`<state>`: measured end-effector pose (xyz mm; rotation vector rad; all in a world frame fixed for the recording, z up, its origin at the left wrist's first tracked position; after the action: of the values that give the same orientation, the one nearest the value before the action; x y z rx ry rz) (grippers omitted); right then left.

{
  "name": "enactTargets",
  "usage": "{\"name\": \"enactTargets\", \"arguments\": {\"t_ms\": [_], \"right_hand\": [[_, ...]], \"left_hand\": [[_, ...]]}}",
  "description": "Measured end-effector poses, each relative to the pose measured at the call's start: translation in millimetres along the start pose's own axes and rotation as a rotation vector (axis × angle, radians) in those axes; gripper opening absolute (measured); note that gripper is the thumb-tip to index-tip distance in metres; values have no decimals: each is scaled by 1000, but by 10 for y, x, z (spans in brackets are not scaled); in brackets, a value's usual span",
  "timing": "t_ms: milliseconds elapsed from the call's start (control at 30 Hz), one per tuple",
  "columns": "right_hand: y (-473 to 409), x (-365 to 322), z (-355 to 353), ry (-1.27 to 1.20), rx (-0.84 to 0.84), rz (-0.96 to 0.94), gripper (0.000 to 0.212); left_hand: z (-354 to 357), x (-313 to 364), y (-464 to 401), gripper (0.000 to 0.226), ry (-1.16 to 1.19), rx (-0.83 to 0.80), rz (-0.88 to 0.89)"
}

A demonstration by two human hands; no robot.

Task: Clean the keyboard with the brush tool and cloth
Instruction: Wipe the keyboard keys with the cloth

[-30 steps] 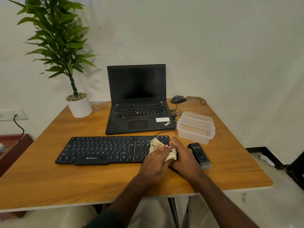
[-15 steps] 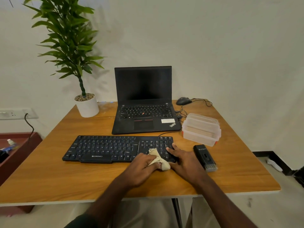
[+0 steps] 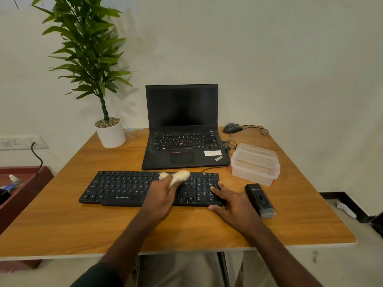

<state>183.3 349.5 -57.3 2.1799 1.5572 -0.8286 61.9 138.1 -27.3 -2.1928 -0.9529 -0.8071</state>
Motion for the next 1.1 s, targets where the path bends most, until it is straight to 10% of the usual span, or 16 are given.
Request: {"name": "enactTargets", "arguments": {"t_ms": [67, 167, 600, 867, 1100], "right_hand": [[-13, 5, 4, 12, 1, -1, 65], [-30, 12, 16, 28, 3, -5, 66], [40, -53, -34, 25, 44, -7, 69], [195, 27, -509, 14, 427, -100, 14], [323, 589, -1187, -14, 574, 102, 10]], "left_hand": [[154, -92, 102, 39, -325, -213, 70], [105, -71, 125, 35, -396, -83, 112], [105, 206, -36, 25, 539, 239, -172], [647, 724, -284, 12, 448, 17, -64], [1375, 1414, -474, 12, 591, -167, -71]]}}
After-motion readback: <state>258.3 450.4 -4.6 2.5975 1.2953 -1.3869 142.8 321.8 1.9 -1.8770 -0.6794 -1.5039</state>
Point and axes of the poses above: each hand's wrist, its own y-axis away from the middle knuckle, its own z-axis out of the palm, x = y × z, the point moved 3 cm from there along -y, towards the middle knuckle, and after that the axes turned 7 degrees about z, right-handed, at the moved point
